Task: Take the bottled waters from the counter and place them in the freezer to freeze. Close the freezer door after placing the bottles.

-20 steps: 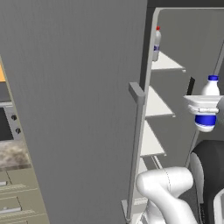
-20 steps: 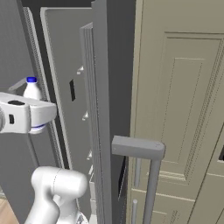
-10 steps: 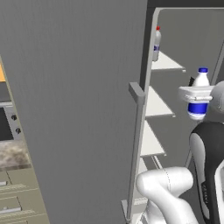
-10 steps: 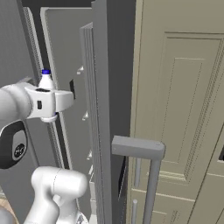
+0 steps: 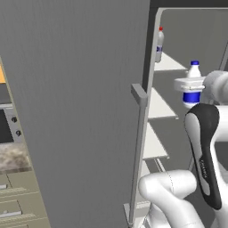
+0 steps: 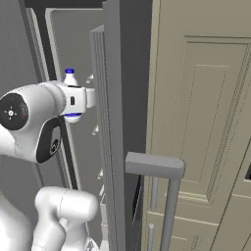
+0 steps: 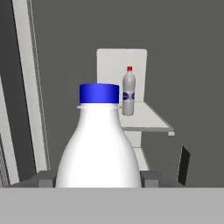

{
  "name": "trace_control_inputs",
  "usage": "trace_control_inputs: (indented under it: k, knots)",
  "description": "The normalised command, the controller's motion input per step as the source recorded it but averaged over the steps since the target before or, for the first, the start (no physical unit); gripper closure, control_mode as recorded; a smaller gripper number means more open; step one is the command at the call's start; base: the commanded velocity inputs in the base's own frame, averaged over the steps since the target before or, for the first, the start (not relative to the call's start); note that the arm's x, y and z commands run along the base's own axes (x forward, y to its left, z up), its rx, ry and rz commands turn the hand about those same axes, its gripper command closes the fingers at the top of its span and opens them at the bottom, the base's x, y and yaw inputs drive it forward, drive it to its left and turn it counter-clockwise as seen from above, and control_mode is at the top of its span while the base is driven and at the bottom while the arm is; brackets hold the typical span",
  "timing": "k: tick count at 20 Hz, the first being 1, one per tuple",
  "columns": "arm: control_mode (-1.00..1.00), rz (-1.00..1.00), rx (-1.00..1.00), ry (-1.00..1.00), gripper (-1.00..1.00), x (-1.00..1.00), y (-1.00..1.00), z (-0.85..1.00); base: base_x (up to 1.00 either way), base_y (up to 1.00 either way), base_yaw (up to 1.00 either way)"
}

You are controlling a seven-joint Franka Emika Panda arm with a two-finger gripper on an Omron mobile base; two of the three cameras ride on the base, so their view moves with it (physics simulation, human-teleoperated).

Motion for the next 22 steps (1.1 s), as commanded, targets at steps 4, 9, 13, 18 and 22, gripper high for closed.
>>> trace_control_inputs:
  k: [4,9,13,18,22]
  knots:
    - [-1.00,0.00,-0.05,-0.08,1.00,0.50,-0.03,0.00,0.00,0.00,0.00]
    - [-1.00,0.00,-0.02,-0.16,1.00,0.34,-0.03,0.00,0.00,0.00,0.00]
    - [-1.00,0.00,0.00,-0.18,1.00,0.17,-0.11,0.00,0.00,0.00,0.00]
    - [-1.00,0.00,0.00,-0.13,1.00,0.06,-0.04,0.00,0.00,0.00,0.00]
    - [-1.00,0.00,0.00,0.01,1.00,0.03,0.00,0.01,0.00,0.00,0.00]
